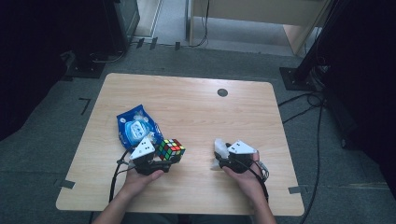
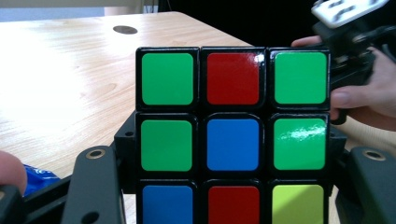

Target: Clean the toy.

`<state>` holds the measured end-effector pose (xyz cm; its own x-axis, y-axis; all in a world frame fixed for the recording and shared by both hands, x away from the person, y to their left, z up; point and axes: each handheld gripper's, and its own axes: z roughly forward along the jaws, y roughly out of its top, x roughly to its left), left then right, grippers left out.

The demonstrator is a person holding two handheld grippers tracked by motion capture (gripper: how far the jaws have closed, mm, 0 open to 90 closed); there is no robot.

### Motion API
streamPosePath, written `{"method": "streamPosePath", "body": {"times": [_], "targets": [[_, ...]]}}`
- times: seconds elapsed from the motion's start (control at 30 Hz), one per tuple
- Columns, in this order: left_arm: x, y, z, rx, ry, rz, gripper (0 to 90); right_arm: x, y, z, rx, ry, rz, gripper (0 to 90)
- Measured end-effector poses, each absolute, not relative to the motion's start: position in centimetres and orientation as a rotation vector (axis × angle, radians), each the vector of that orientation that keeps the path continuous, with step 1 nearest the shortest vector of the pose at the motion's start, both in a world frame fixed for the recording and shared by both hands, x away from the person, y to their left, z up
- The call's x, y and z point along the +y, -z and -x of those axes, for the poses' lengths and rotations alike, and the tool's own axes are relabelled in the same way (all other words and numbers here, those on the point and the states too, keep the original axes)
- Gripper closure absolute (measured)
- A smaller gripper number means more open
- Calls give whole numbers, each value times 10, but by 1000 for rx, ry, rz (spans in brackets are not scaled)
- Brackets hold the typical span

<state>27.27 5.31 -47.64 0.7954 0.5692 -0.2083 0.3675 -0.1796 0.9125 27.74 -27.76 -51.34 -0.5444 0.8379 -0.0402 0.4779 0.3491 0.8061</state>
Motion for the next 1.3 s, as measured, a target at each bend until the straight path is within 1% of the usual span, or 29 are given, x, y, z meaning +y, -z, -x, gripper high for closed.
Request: {"method": "streamPosePath", "body": {"times": [0.07, 0.1, 0.17, 0.23, 0.3, 0.43, 0.67, 0.87, 1.07, 1.3], "targets": [[52, 476, -272, 718, -211, -1800, 338, -281, 520, -280, 2190, -1032, -1177, 471], [52, 476, -271, 718, -209, -1799, 338, -283, 522, -281, 2190, -1038, -1194, 530], [52, 477, -271, 716, -212, -1801, 338, -286, 521, -281, 2190, -1062, -1237, 690], [51, 477, -271, 711, -211, -1806, 338, -289, 516, -281, 2172, -1096, -1258, 807], [48, 478, -270, 704, -218, -1815, 338, -290, 510, -280, 2142, -1153, -1293, 856], [42, 479, -267, 675, -220, -1835, 338, -279, 491, -273, 2089, -1280, -1258, 875], [27, 482, -256, 595, -250, -1879, 338, -233, 462, -255, 2030, -1482, -1133, 876], [16, 485, -247, 535, -268, -1917, 338, -201, 456, -245, 2015, -1540, -1145, 876], [14, 487, -246, 529, -264, -1923, 338, -189, 457, -241, 2021, -1599, -1219, 876], [12, 490, -247, 539, -255, -1926, 338, -178, 446, -230, 2039, -1705, -1171, 870]]}}
